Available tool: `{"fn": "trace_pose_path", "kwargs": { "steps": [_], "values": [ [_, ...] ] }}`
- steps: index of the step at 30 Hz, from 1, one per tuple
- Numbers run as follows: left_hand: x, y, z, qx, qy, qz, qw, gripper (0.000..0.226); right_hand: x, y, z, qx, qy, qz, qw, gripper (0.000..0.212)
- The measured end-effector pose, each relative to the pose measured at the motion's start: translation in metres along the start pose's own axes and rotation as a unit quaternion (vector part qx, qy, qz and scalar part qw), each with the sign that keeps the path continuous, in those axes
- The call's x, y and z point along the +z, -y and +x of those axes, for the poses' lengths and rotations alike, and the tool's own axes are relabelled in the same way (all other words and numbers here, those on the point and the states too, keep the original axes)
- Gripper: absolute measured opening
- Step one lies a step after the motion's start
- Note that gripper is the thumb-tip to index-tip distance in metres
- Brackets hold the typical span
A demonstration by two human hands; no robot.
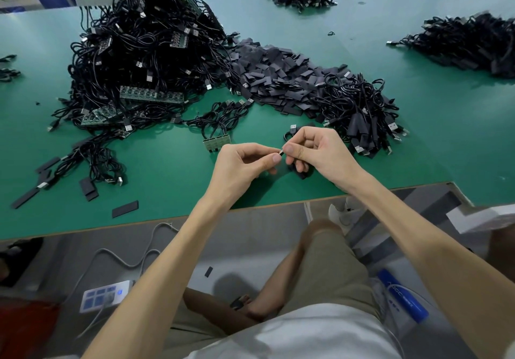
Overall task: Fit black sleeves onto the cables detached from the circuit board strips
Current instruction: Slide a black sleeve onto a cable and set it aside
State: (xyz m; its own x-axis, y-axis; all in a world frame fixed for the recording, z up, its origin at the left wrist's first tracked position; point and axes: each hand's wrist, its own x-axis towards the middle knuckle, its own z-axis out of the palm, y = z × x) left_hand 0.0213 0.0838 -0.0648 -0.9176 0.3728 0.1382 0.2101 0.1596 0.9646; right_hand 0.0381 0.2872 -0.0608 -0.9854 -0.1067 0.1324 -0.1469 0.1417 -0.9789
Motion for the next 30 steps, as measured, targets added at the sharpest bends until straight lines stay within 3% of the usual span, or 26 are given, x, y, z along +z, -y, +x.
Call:
{"fn": "trace_pose_path", "kwargs": {
  "steps": [12,19,30],
  "values": [
    [-0.002,0.002,0.002,0.008,0.011,-0.022,1.000,0.013,0.003,-0.001,0.001,-0.004,0.026,-0.023,0.999,0.016],
    [-0.005,0.007,0.004,0.005,-0.019,-0.069,0.997,0.017,0.004,0.001,0.000,-0.005,-0.033,-0.005,0.999,0.017],
    [-0.007,0.012,0.004,-0.003,-0.012,-0.087,0.996,0.015,0.002,-0.001,0.000,-0.009,-0.006,-0.012,1.000,0.016]
  ]
}}
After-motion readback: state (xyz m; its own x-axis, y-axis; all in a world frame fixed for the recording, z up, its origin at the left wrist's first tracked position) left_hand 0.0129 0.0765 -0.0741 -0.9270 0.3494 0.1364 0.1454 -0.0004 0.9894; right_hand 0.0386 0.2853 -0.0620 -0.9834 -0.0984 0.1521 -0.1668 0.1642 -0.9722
